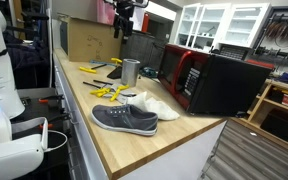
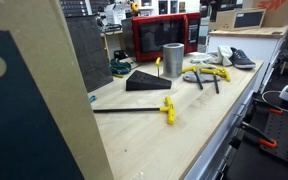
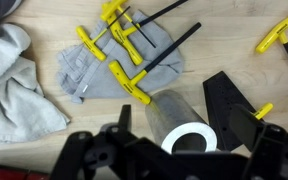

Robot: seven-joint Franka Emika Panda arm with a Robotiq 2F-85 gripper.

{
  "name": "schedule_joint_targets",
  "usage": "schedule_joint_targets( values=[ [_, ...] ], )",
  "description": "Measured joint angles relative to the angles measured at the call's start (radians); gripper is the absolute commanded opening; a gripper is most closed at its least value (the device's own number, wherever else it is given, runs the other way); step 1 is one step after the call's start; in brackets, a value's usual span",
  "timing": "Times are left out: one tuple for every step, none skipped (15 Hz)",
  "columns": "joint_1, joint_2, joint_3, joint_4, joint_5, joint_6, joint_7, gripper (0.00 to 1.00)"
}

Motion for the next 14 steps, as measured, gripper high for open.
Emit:
schedule_joint_targets(
  values=[
    [0.0, 0.003, 0.003, 0.0, 0.0, 0.0, 0.0, 1.0],
    [0.0, 0.01, 0.007, 0.002, 0.0, 0.0, 0.0, 1.0],
    [0.0, 0.021, 0.014, 0.006, 0.0, 0.0, 0.0, 1.0],
    [0.0, 0.038, 0.02, 0.012, 0.0, 0.004, 0.0, 1.0],
    [0.0, 0.06, 0.026, 0.019, 0.0, 0.012, 0.003, 1.0],
    [0.0, 0.085, 0.032, 0.026, 0.0, 0.025, 0.007, 1.0],
    [-0.001, 0.111, 0.037, 0.029, 0.0, 0.041, 0.009, 1.0],
    [-0.002, 0.137, 0.04, 0.029, 0.0, 0.057, 0.011, 1.0],
    [-0.005, 0.161, 0.041, 0.027, 0.0, 0.071, 0.015, 1.0],
    [-0.01, 0.182, 0.044, 0.023, -0.002, 0.089, 0.022, 1.0],
    [-0.016, 0.2, 0.045, 0.014, -0.004, 0.114, 0.026, 1.0],
    [-0.022, 0.211, 0.045, -0.002, -0.011, 0.146, 0.028, 1.0],
    [-0.03, 0.215, 0.046, -0.029, -0.02, 0.184, 0.029, 1.0],
    [-0.037, 0.215, 0.046, -0.062, -0.032, 0.223, 0.03, 1.0]
  ],
)
